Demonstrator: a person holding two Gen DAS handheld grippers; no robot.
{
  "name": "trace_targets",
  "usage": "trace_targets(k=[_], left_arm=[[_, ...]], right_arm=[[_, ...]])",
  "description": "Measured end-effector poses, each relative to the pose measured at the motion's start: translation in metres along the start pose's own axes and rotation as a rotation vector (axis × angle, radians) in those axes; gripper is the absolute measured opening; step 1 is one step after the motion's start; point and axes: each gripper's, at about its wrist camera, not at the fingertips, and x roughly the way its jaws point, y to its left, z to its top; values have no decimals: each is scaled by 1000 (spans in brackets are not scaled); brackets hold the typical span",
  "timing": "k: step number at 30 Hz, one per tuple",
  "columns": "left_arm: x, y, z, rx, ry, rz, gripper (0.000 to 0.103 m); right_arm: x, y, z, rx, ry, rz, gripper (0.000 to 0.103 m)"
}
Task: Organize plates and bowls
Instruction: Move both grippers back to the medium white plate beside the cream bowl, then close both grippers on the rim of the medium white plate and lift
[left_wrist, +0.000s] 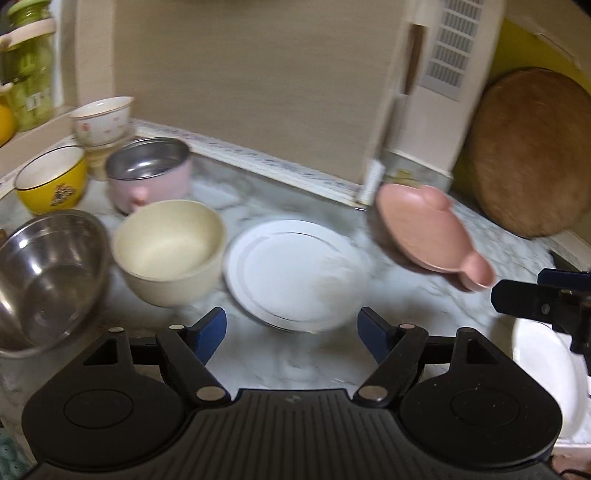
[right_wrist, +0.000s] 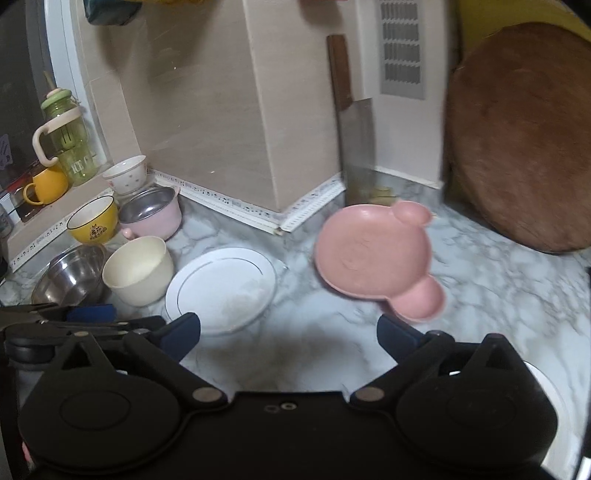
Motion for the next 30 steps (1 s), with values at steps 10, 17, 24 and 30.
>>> trace_targets(k=[10, 17, 24, 30], left_arm=[[49, 28, 4, -77, 62, 46, 78], [67, 29, 5, -119, 83, 57, 77], [73, 30, 4, -173, 76, 54, 74], [80, 35, 6, -214, 89, 60, 58]], right_arm=[[88, 5, 27, -3, 97, 31, 98], [131, 7, 32, -9, 158, 28, 86], [157, 6, 36, -4, 210, 52, 72], [172, 2, 39, 25, 240, 73, 53]])
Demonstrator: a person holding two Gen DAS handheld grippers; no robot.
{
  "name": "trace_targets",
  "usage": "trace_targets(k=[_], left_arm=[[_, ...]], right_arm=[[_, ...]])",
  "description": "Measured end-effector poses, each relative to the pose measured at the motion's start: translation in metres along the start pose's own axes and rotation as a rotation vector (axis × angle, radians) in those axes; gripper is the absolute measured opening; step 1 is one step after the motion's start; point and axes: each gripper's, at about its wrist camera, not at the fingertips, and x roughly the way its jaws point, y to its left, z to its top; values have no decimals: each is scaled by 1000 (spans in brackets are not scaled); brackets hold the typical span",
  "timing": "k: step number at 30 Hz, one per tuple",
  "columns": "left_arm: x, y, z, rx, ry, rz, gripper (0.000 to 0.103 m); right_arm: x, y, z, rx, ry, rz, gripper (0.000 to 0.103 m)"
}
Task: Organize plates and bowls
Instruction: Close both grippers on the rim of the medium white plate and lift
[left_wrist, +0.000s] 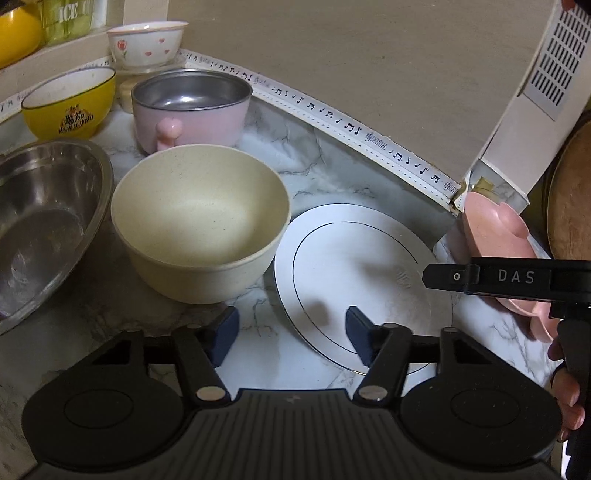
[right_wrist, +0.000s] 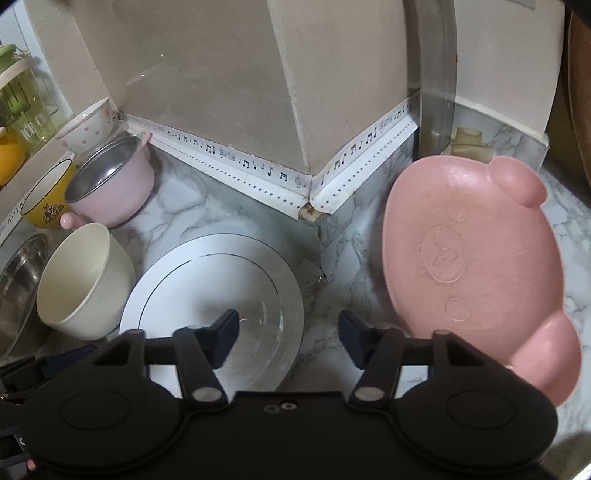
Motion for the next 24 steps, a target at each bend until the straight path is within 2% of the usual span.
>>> trace_targets(k=[2, 6, 8, 9, 12, 17, 24], left_arm=[[2, 2, 1, -16, 8, -7, 48], [6, 9, 4, -71, 31, -31, 45], [8, 13, 5, -98, 40, -40, 36], [9, 13, 6, -103, 43, -44, 36], [10, 14, 8, -111, 46, -48, 33], [12, 18, 10, -134, 57, -61, 20], [13, 25, 12, -165, 70, -90, 12]], right_arm=[[3, -2, 2, 17, 7, 11, 46], [10, -8, 6, 65, 30, 50, 35], [13, -12, 8, 95, 37, 69, 31], [15, -13, 9, 104, 41, 72, 28], [18, -15, 11, 112, 49, 79, 25], [22, -19, 13, 122, 54, 78, 18], [22, -31, 12, 163, 53, 112, 10]])
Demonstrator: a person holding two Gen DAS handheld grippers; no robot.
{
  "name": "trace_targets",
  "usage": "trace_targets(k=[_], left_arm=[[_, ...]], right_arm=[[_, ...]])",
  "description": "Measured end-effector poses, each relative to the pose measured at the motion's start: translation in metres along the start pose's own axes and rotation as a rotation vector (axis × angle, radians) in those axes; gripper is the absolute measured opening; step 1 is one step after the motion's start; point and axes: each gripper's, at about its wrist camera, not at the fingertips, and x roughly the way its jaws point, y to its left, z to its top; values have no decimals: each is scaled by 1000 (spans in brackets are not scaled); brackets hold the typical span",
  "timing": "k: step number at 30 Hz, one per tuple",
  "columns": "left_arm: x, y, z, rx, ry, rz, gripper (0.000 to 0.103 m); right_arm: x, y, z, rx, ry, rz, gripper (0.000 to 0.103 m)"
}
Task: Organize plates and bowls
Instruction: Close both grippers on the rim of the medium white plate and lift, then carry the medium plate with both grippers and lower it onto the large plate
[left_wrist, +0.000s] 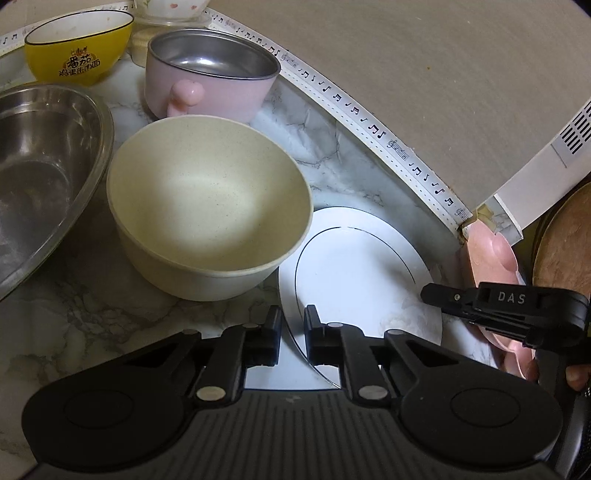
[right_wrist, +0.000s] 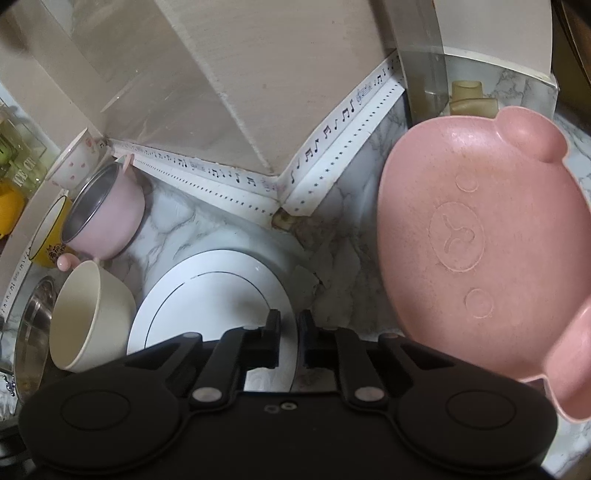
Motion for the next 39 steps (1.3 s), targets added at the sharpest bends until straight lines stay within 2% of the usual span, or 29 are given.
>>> trace_targets(k=[9, 20, 30, 39], left_arm=[[-7, -4, -8, 42, 7, -27, 12], [-26, -24, -24, 121, 27, -86, 12], [-44, -66, -40, 236, 41, -157, 11], [-48, -118, -66, 347, 67, -238, 11]], right_arm=[[-15, -7, -18, -3, -29, 19, 8], [-57, -27, -54, 50, -76, 20, 7], [-120, -48, -77, 112, -155, -18, 7], [-177, -85, -110, 210, -239, -70, 6]])
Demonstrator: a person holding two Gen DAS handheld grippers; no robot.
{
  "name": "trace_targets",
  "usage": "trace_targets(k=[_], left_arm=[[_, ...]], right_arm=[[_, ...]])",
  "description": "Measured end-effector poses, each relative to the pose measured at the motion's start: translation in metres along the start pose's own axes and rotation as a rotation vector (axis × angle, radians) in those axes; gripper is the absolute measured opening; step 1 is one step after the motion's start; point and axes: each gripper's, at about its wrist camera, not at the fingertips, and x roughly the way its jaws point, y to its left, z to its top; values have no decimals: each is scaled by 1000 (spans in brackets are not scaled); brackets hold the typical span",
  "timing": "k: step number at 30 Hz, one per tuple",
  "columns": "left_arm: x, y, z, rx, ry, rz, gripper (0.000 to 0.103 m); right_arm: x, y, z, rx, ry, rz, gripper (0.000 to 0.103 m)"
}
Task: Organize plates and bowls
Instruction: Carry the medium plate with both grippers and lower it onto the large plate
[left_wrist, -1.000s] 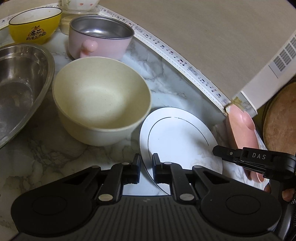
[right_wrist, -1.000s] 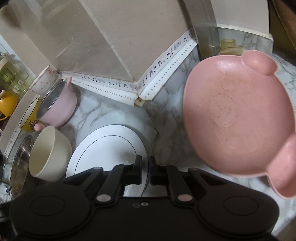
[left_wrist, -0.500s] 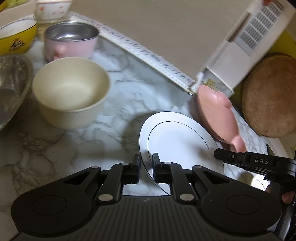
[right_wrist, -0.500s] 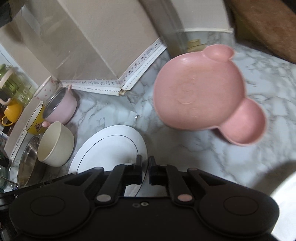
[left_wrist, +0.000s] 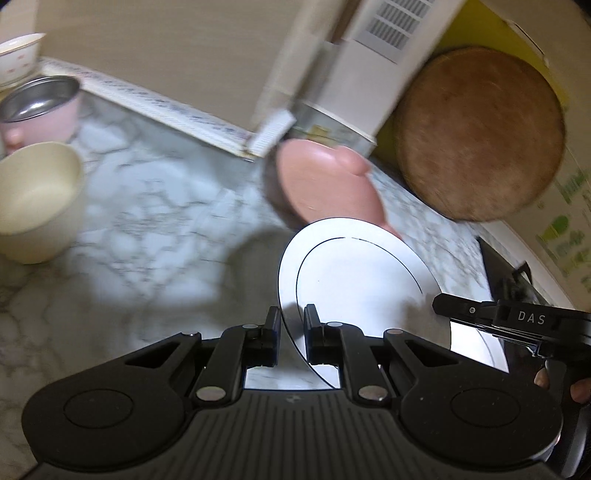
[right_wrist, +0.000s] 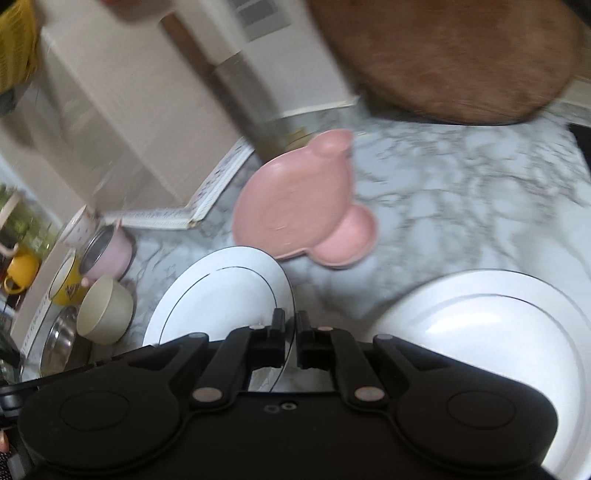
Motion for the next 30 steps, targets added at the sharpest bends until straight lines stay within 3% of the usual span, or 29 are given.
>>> trace_targets(k=[16, 30], left_arm=[[35, -103, -24, 166, 88, -98, 11], [70, -142, -53, 240, 173, -76, 11]], right_arm=[[-77, -94, -31, 140, -86, -114, 6], [-87, -149, -55, 227, -52, -153, 6]])
